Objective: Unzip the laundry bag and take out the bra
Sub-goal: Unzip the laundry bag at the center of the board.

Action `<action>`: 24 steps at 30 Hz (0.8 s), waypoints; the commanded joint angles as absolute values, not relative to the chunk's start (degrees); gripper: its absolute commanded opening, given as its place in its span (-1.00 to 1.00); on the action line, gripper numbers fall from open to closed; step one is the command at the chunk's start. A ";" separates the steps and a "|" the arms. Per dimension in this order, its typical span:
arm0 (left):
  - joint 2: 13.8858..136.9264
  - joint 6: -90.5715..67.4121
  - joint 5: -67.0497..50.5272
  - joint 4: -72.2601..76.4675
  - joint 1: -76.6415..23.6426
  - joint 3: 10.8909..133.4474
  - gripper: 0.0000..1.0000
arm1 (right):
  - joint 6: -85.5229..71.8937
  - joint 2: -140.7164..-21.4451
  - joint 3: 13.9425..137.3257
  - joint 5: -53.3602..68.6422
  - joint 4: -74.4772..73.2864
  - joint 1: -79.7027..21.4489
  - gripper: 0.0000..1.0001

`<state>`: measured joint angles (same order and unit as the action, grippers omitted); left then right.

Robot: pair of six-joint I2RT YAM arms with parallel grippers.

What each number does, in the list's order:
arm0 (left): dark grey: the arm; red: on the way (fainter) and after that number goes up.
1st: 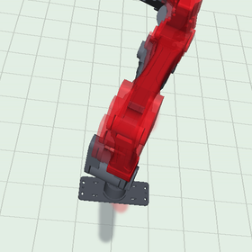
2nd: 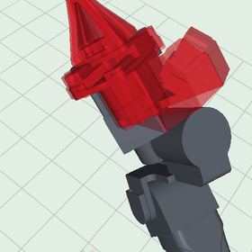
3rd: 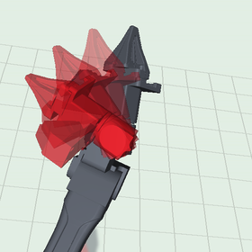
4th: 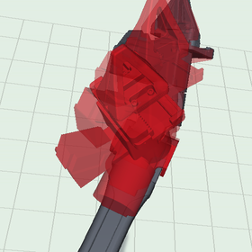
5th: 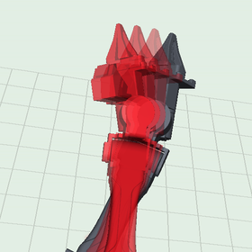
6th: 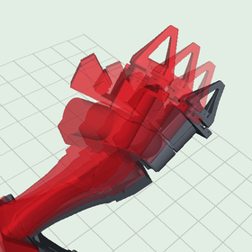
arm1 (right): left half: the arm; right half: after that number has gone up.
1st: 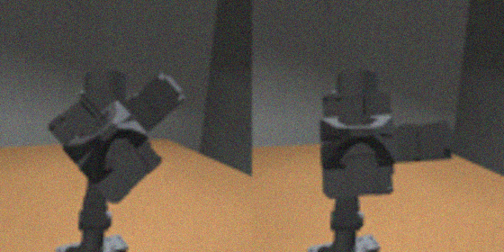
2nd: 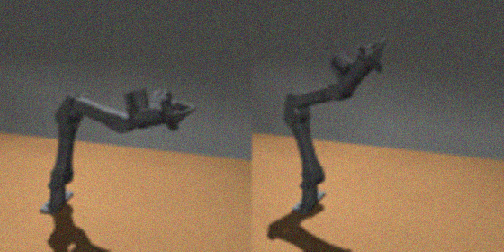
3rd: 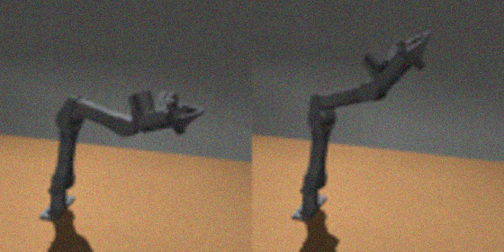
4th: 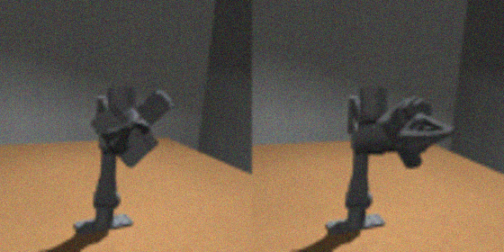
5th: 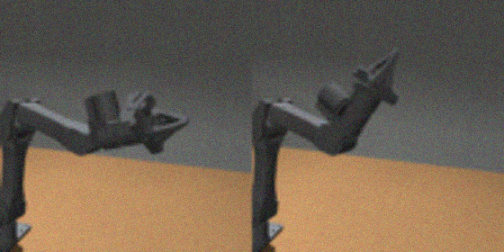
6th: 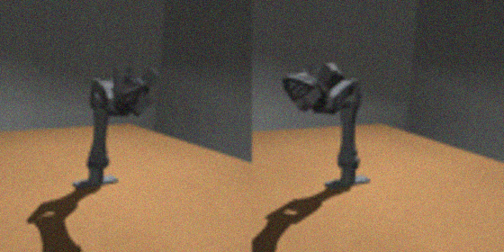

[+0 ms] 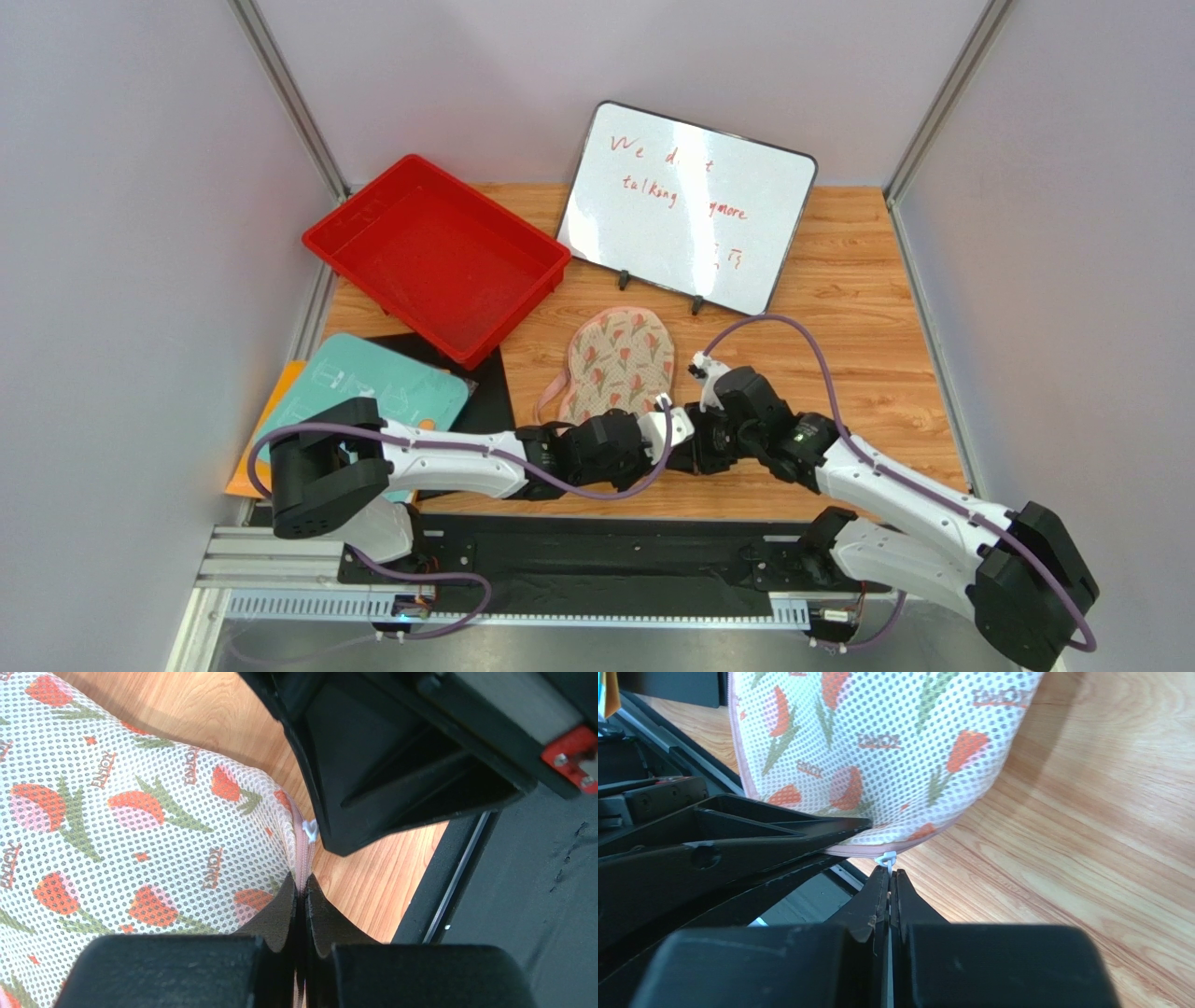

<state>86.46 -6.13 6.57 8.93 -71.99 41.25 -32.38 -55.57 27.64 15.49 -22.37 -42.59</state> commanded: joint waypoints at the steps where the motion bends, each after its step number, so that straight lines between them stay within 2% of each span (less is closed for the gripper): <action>1: 84.81 -6.85 9.22 7.21 -71.72 39.46 -1.00 | -30.76 -55.90 29.53 13.27 -23.73 -40.61 -1.00; 24: 82.00 -7.65 9.67 5.80 -71.72 37.35 -1.00 | -26.63 -62.31 29.00 13.80 -20.22 -32.52 -1.00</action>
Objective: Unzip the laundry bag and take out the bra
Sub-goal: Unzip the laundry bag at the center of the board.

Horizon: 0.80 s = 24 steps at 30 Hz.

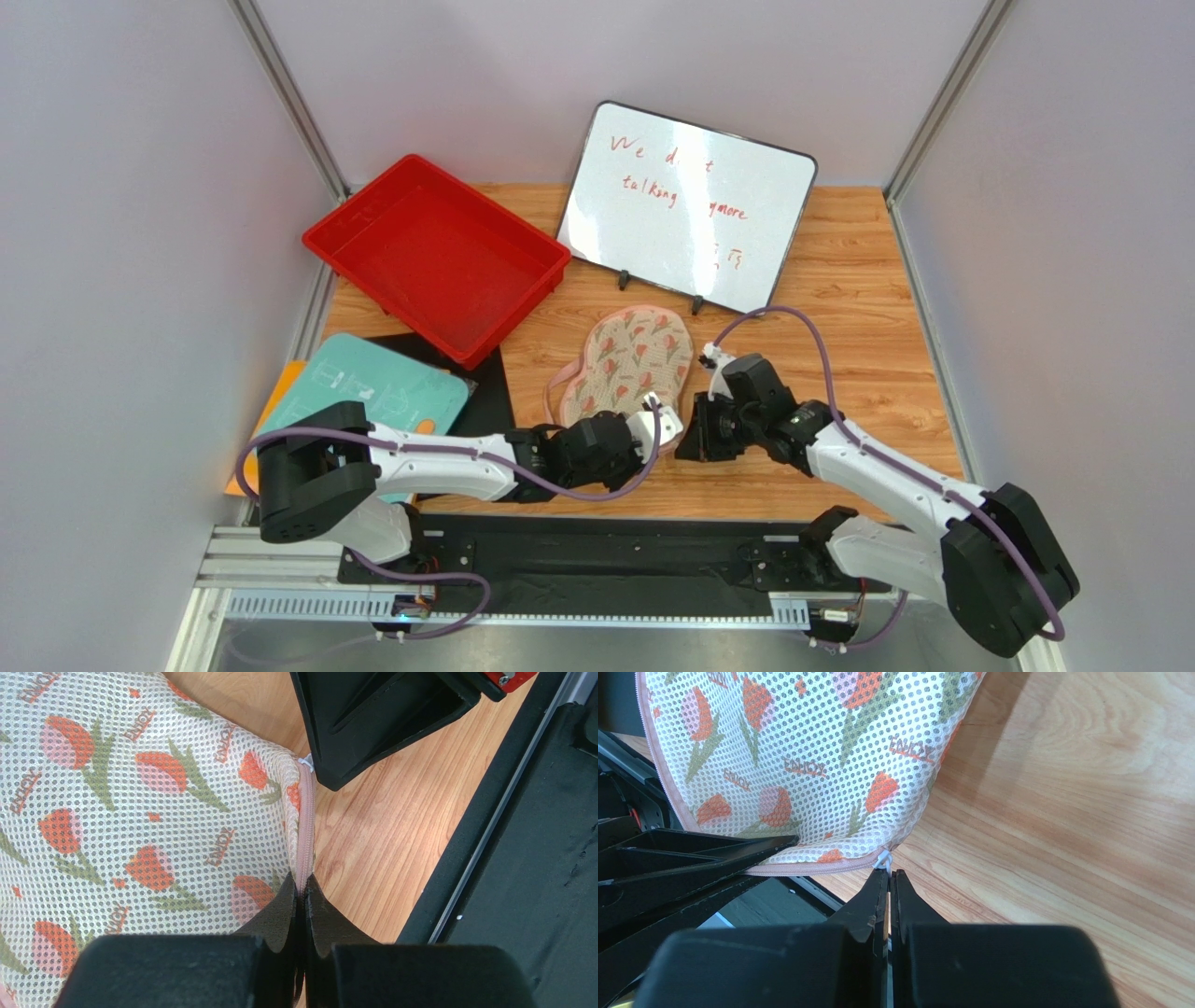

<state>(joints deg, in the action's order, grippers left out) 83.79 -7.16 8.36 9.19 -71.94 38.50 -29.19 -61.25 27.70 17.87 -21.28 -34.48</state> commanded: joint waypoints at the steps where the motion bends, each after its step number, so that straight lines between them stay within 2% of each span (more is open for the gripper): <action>1: 81.91 -7.65 9.58 5.80 -71.72 37.35 -1.00 | -26.63 -63.01 28.92 13.80 -19.95 -32.08 -1.00; 11: 81.56 -8.00 9.05 5.80 -71.72 36.83 -1.00 | -25.93 -66.80 30.14 14.15 -17.84 -30.23 -1.00; 15: 81.13 -10.01 5.38 5.89 -71.72 38.14 -1.00 | -25.93 -65.48 31.02 14.77 -19.68 -30.23 -0.96; 16: 80.43 -10.37 3.97 7.02 -71.72 38.93 -1.00 | -26.01 -64.96 31.20 14.68 -20.21 -30.23 -0.88; 17: 80.25 -10.72 2.56 7.64 -71.72 39.37 -0.82 | -26.02 -64.34 31.55 14.24 -21.52 -30.23 -0.58; 18: 80.24 -11.16 0.63 7.99 -71.72 40.07 -0.72 | -25.93 -63.12 31.81 13.80 -22.40 -30.23 -0.28; 20: 81.99 -11.69 0.35 7.21 -71.72 43.06 -0.64 | -25.93 -61.97 32.08 11.18 -24.86 -30.23 0.27; 23: 86.82 -11.78 2.98 3.18 -71.63 48.06 -0.67 | -27.07 -59.77 32.87 7.75 -28.11 -30.06 0.62; 24: 89.27 -12.04 3.60 2.03 -71.72 49.21 -0.67 | -27.68 -58.63 33.22 6.86 -28.82 -30.06 0.64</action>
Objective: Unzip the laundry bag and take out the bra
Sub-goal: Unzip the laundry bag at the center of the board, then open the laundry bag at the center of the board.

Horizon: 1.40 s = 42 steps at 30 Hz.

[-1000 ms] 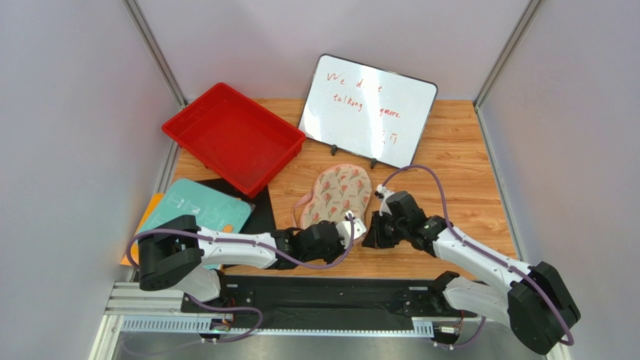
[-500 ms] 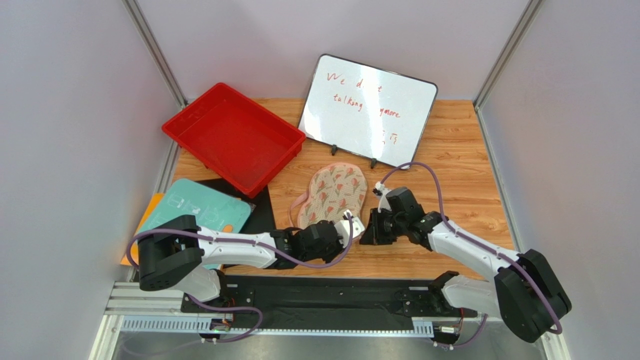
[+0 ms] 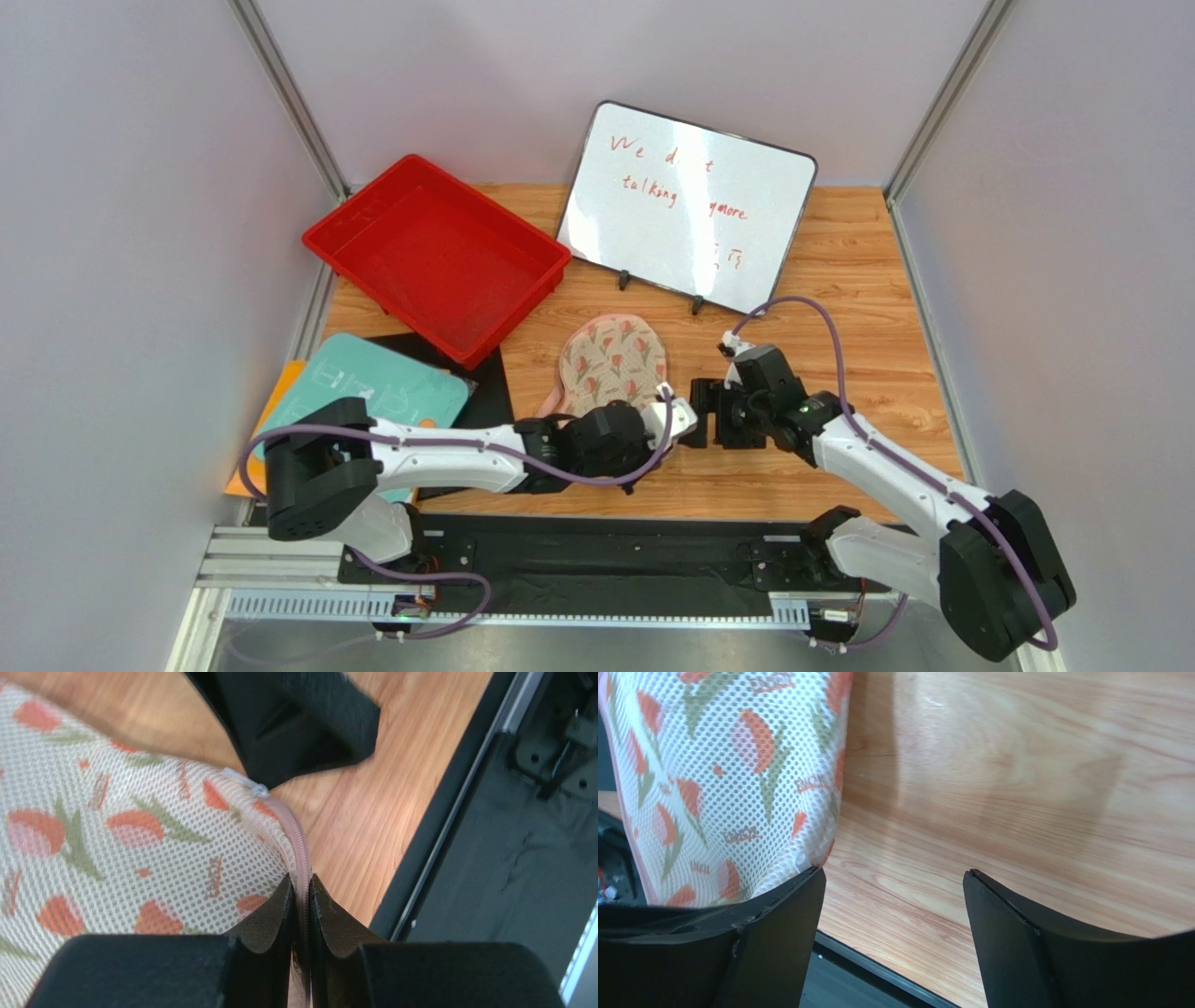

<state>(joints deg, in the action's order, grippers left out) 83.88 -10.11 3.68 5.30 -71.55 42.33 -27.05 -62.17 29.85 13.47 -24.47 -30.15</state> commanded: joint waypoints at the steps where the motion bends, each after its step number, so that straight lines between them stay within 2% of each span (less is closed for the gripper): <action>1: 90.34 -12.13 3.43 0.80 -71.72 50.96 -0.61 | -28.12 -57.93 33.40 6.07 -29.52 -30.06 0.69; 3: 92.19 -12.57 2.73 0.53 -71.72 51.85 -0.37 | -28.74 -56.52 34.10 3.79 -31.46 -30.06 0.70; 6: 92.37 -13.01 2.81 1.58 -71.72 51.68 0.39 | -28.83 -53.88 35.06 1.76 -33.48 -29.88 0.71; 8: 92.02 -13.01 3.86 1.58 -71.63 51.50 0.61 | -28.83 -52.56 35.59 0.53 -34.98 -29.79 0.72; 10: 90.97 -12.92 4.74 1.23 -71.63 51.15 0.97 | -28.83 -51.16 36.03 0.09 -36.12 -29.79 0.72; 20: 79.21 -14.06 10.55 0.88 -68.75 45.09 0.99 | -25.93 -44.39 36.38 -1.94 -36.83 -29.79 0.69; 23: 73.86 -16.43 10.72 0.70 -65.58 41.85 0.99 | -23.66 -43.60 36.47 4.64 -33.76 -30.06 0.67; 24: 72.09 -17.65 10.98 0.53 -63.39 40.27 0.99 | -22.95 -44.20 36.65 6.49 -32.53 -30.49 0.60; 26: 66.66 -18.98 11.86 0.26 -60.40 38.68 1.00 | -21.89 -45.61 37.70 7.21 -31.20 -34.60 0.56; 31: 58.63 -26.27 12.13 -8.25 -43.12 34.72 0.99 | -18.90 -55.87 43.50 -1.73 -29.11 -48.32 0.51; 34: 52.23 -28.74 12.48 -11.68 -36.15 31.74 0.99 | -17.50 -62.45 46.84 -3.68 -24.89 -57.46 0.50; 38: 44.49 -28.66 12.92 -16.33 -31.22 29.36 0.99 | -16.35 -72.55 52.02 -5.53 -22.41 -65.20 0.50; 42: 43.33 -28.13 12.92 -20.21 -28.74 28.83 1.00 | -16.26 -81.28 56.33 -8.78 -22.59 -67.76 0.48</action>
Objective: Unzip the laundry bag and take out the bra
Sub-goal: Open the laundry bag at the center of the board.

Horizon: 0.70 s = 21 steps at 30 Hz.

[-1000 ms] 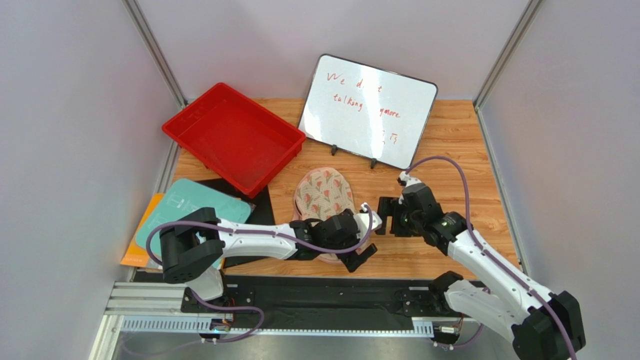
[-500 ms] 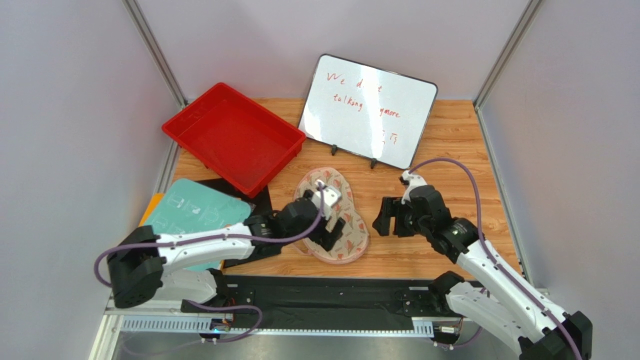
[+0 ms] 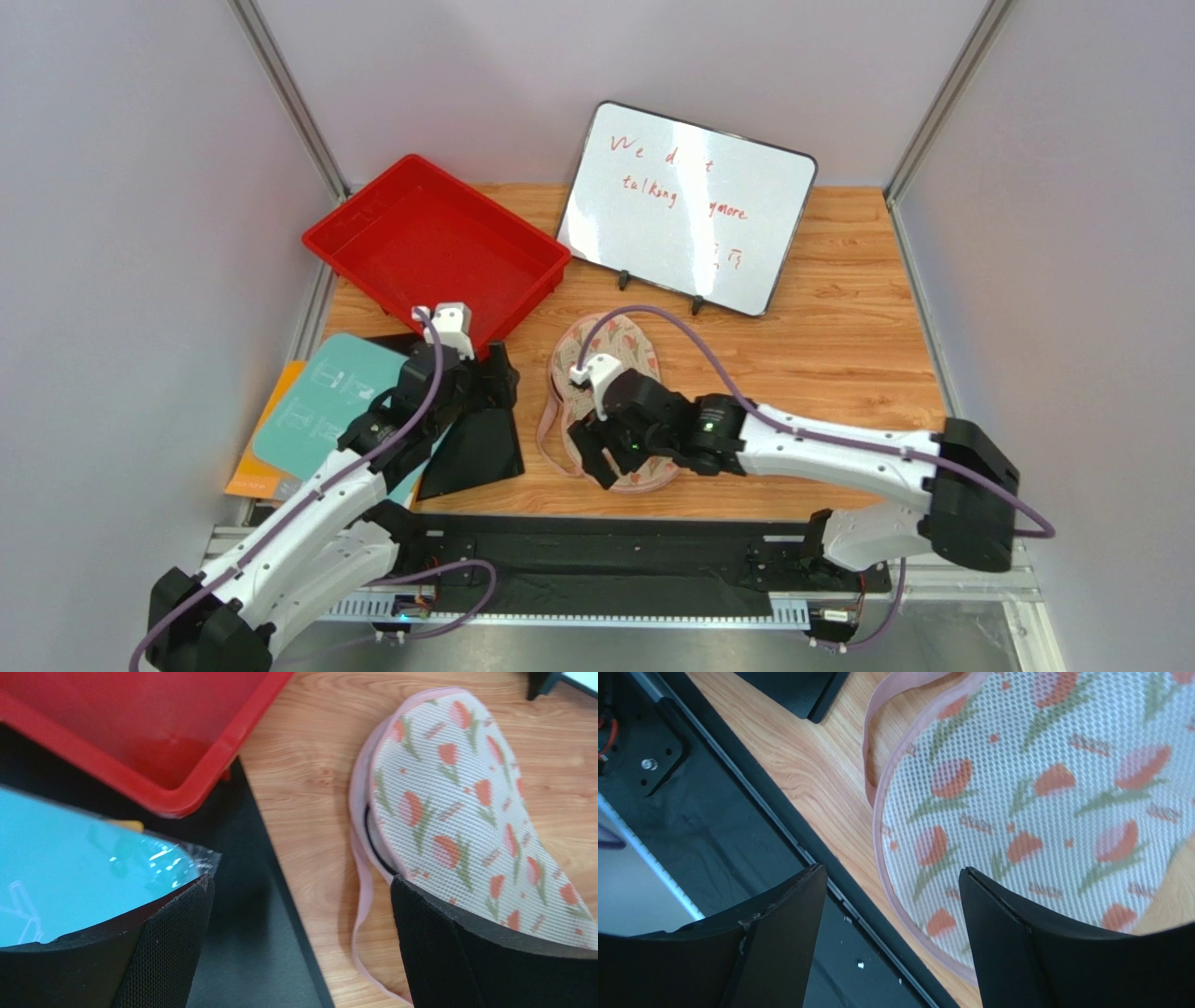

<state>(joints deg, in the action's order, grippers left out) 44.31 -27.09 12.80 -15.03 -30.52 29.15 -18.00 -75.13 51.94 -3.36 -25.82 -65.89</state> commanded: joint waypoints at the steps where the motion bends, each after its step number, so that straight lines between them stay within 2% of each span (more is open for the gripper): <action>1: 43.07 -28.21 12.57 -20.30 -28.65 28.48 0.99 | -16.43 -82.86 57.12 -9.57 -22.76 -68.11 0.47; 8: 42.54 -28.48 10.55 -19.25 -28.57 26.63 0.99 | -18.28 -90.96 62.57 -16.43 -25.66 -70.49 0.31; 12: 43.85 -28.65 9.14 -17.85 -28.57 26.19 0.99 | -19.16 -93.69 63.81 -16.52 -25.66 -71.54 0.17; 21: 45.26 -28.92 7.65 -16.00 -28.57 24.52 0.99 | -20.83 -96.59 64.42 -16.26 -25.75 -72.25 0.01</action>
<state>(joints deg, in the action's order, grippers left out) 45.43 -28.25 8.84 -17.76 -28.84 24.84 -19.44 -95.64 62.00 -14.57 -26.22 -71.94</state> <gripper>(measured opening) 0.995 0.528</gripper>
